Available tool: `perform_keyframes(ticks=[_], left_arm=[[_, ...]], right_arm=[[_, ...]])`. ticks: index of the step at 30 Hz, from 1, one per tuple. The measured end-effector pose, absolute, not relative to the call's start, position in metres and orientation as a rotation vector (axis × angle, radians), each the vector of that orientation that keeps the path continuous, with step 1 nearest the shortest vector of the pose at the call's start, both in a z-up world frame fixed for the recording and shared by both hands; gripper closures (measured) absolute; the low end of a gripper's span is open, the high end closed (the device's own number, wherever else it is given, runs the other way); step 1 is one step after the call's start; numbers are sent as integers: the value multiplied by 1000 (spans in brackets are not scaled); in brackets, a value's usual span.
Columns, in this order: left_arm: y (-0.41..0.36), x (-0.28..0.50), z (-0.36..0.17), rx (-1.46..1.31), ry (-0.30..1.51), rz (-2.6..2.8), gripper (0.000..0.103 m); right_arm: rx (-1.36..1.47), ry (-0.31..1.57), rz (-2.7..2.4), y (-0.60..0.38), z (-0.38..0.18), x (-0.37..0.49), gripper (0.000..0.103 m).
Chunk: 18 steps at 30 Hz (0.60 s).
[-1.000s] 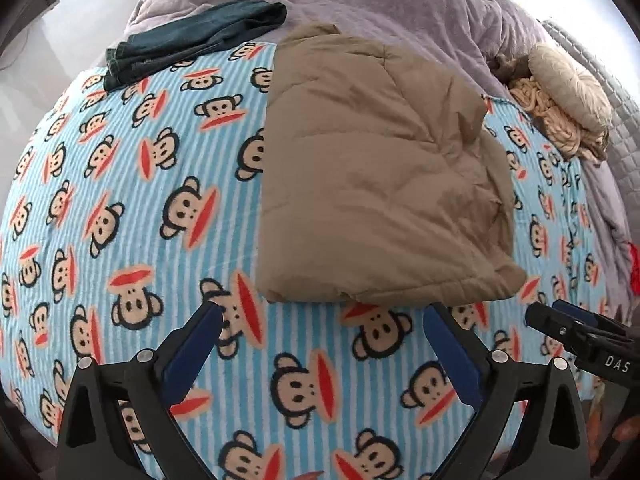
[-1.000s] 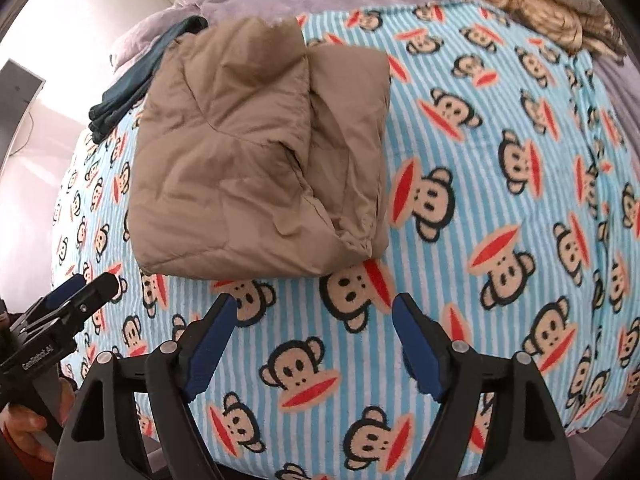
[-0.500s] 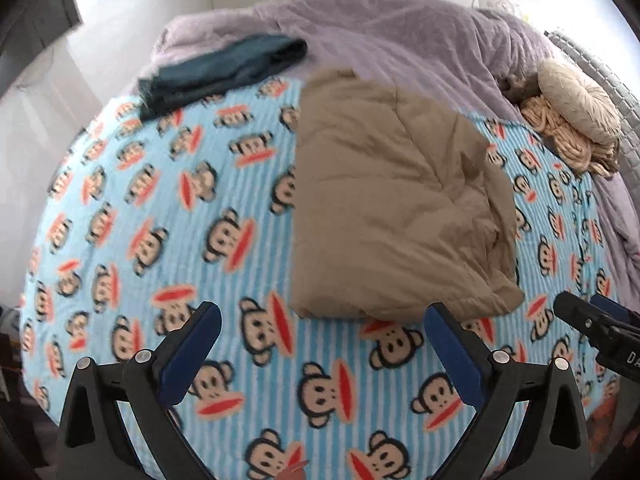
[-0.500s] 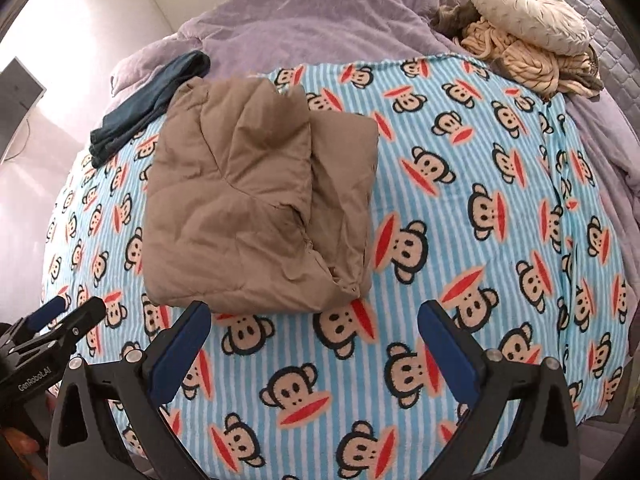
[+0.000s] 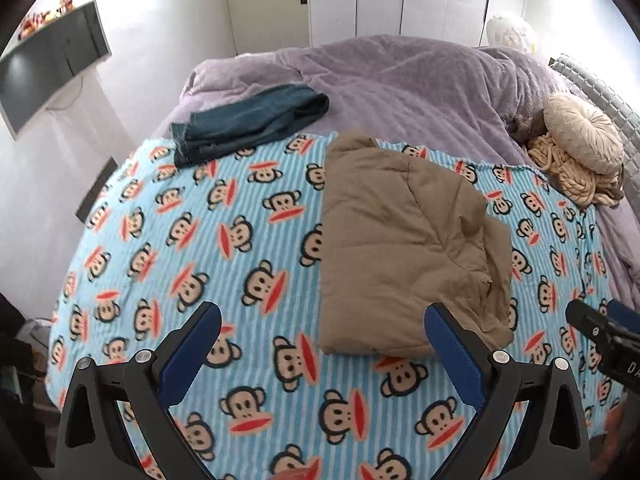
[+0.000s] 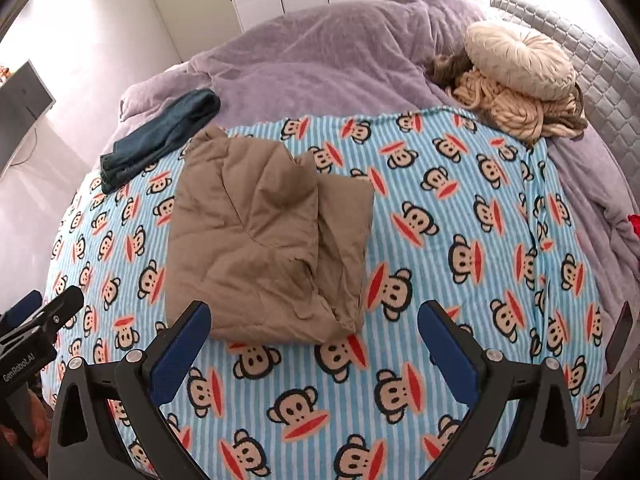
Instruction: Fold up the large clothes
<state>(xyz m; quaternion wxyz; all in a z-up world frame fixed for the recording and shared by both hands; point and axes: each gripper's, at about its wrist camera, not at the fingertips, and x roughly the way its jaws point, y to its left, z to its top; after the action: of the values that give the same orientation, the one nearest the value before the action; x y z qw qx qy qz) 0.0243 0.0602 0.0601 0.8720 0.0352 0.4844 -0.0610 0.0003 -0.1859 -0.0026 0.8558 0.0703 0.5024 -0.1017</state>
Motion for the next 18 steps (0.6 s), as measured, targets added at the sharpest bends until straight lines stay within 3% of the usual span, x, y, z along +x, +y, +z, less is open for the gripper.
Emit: perform_keyframes(ticks=[18], left_arm=[[64, 14, 71, 42, 1023, -108, 1]], right_arm=[[140, 1014, -225, -178, 11, -5, 0]])
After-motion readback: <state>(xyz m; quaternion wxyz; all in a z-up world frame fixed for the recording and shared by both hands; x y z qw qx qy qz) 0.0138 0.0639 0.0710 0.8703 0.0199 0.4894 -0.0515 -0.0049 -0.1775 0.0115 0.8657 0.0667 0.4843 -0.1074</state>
